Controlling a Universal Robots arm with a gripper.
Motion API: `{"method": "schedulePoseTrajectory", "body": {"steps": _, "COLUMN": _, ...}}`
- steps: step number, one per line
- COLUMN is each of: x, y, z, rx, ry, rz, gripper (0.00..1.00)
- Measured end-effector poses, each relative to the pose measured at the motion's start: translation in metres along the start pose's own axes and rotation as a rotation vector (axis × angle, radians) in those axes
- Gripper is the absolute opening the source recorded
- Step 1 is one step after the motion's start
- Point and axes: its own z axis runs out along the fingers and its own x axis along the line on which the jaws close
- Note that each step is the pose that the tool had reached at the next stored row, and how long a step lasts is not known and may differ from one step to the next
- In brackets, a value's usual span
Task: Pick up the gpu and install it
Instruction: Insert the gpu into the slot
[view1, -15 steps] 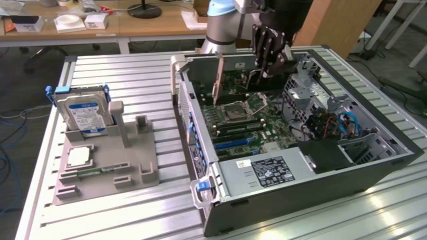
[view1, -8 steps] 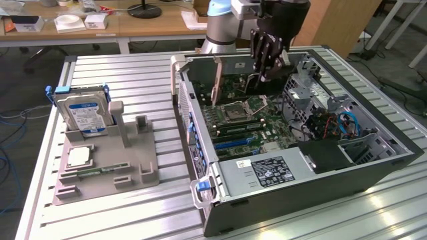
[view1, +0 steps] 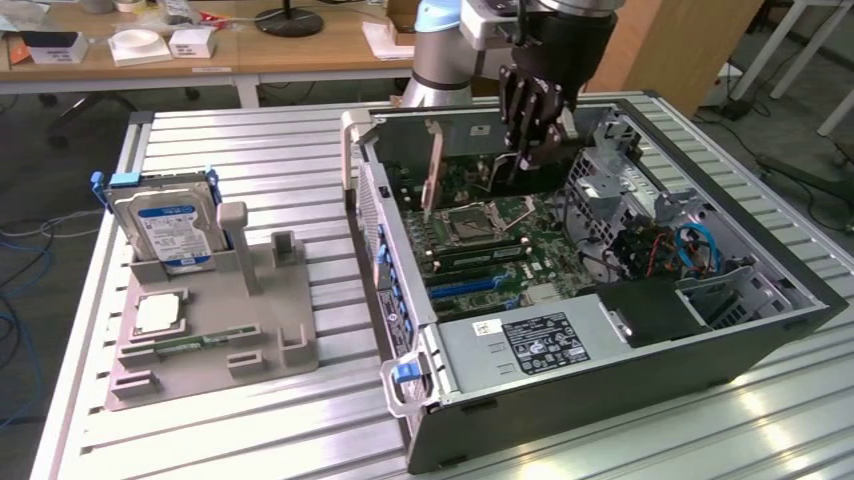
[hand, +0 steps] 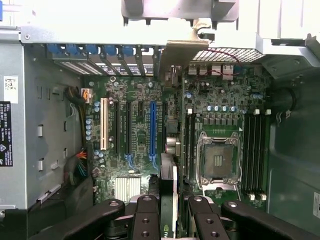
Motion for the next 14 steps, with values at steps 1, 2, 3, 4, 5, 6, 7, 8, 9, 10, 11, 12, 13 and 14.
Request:
{"method": "schedulePoseTrajectory", "body": {"steps": 1, "x": 0.0006, "y": 0.0000, "z": 0.0000, "rx": 0.0000, "ry": 0.0002, "rz": 0.000, "gripper": 0.27}}
{"method": "schedulePoseTrajectory", "body": {"steps": 2, "x": 0.0011, "y": 0.0000, "z": 0.0002, "rx": 0.0000, "ry": 0.0003, "rz": 0.000, "gripper": 0.27}}
{"method": "schedulePoseTrajectory", "body": {"steps": 3, "x": 0.0015, "y": 0.0000, "z": 0.0004, "rx": 0.0000, "ry": 0.0002, "rz": 0.000, "gripper": 0.27}}
{"method": "schedulePoseTrajectory", "body": {"steps": 4, "x": 0.0020, "y": 0.0000, "z": 0.0005, "rx": 0.0000, "ry": 0.0005, "rz": 0.000, "gripper": 0.27}}
{"method": "schedulePoseTrajectory", "body": {"steps": 5, "x": 0.0026, "y": 0.0000, "z": 0.0006, "rx": 0.0000, "ry": 0.0007, "rz": 0.000, "gripper": 0.27}}
{"method": "schedulePoseTrajectory", "body": {"steps": 6, "x": 0.0032, "y": 0.0000, "z": 0.0006, "rx": 0.0000, "ry": 0.0012, "rz": 0.000, "gripper": 0.27}}
{"method": "schedulePoseTrajectory", "body": {"steps": 7, "x": 0.0037, "y": 0.0001, "z": 0.0007, "rx": 0.0000, "ry": 0.0015, "rz": 0.000, "gripper": 0.27}}
{"method": "schedulePoseTrajectory", "body": {"steps": 8, "x": 0.0043, "y": 0.0001, "z": 0.0009, "rx": 0.0000, "ry": 0.0020, "rz": 0.000, "gripper": 0.27}}
{"method": "schedulePoseTrajectory", "body": {"steps": 9, "x": 0.0047, "y": 0.0002, "z": 0.0011, "rx": 0.0000, "ry": 0.0026, "rz": 0.000, "gripper": 0.27}}
{"method": "schedulePoseTrajectory", "body": {"steps": 10, "x": 0.0049, "y": 0.0002, "z": 0.0016, "rx": 0.0001, "ry": 0.0033, "rz": 0.000, "gripper": 0.27}}
{"method": "schedulePoseTrajectory", "body": {"steps": 11, "x": 0.0051, "y": 0.0002, "z": 0.0024, "rx": 0.0000, "ry": 0.0041, "rz": 0.000, "gripper": 0.27}}
{"method": "schedulePoseTrajectory", "body": {"steps": 12, "x": 0.0052, "y": 0.0002, "z": 0.0035, "rx": 0.0000, "ry": 0.0049, "rz": 0.000, "gripper": 0.27}}
{"method": "schedulePoseTrajectory", "body": {"steps": 13, "x": 0.0052, "y": 0.0002, "z": 0.0047, "rx": 0.0000, "ry": 0.0054, "rz": 0.000, "gripper": 0.27}}
{"method": "schedulePoseTrajectory", "body": {"steps": 14, "x": 0.0053, "y": 0.0002, "z": 0.0059, "rx": 0.0000, "ry": 0.0062, "rz": 0.000, "gripper": 0.27}}
